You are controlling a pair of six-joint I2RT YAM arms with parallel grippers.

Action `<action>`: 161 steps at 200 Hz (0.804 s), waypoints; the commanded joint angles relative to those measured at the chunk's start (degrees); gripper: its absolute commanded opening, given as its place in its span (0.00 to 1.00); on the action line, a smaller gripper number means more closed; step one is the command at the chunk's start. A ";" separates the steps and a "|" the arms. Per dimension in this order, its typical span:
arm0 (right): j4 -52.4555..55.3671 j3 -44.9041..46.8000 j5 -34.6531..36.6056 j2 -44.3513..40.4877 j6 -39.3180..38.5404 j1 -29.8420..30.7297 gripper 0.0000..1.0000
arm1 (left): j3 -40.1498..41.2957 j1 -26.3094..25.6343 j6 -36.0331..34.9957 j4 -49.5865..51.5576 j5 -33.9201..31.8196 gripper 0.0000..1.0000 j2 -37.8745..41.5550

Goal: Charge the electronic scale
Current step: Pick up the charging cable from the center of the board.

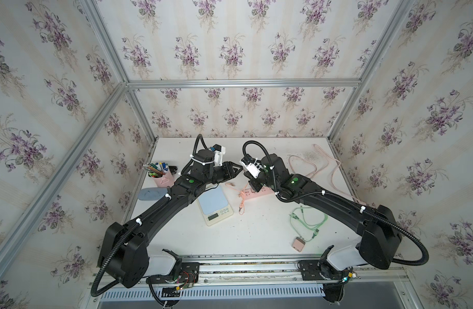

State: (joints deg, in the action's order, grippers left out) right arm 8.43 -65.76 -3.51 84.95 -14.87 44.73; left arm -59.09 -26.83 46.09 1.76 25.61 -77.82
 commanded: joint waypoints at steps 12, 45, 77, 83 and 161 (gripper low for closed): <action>-0.98 0.10 -0.08 0.26 -1.23 0.31 0.00 | -0.92 0.13 0.32 -0.79 0.07 0.31 -0.83; -0.96 -0.07 -0.12 0.62 -1.56 0.49 0.00 | -1.10 0.03 0.75 -0.80 1.58 0.17 -1.76; -1.13 0.31 -0.59 0.46 -1.46 0.45 0.00 | -0.96 0.16 -0.52 -0.46 2.34 0.00 -1.56; -1.52 0.72 -0.93 0.14 -1.20 0.45 0.03 | -0.96 0.26 -1.31 -0.16 2.42 0.00 -1.39; -14.46 9.38 -18.46 -7.79 4.87 -4.69 0.43 | -0.68 2.48 -9.24 -0.51 11.59 0.00 -0.04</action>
State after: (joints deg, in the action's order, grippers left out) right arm -0.78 -56.40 -16.97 77.32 -11.68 40.07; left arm -59.72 -24.53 39.18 2.17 33.28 -78.08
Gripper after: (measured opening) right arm 0.439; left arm 0.089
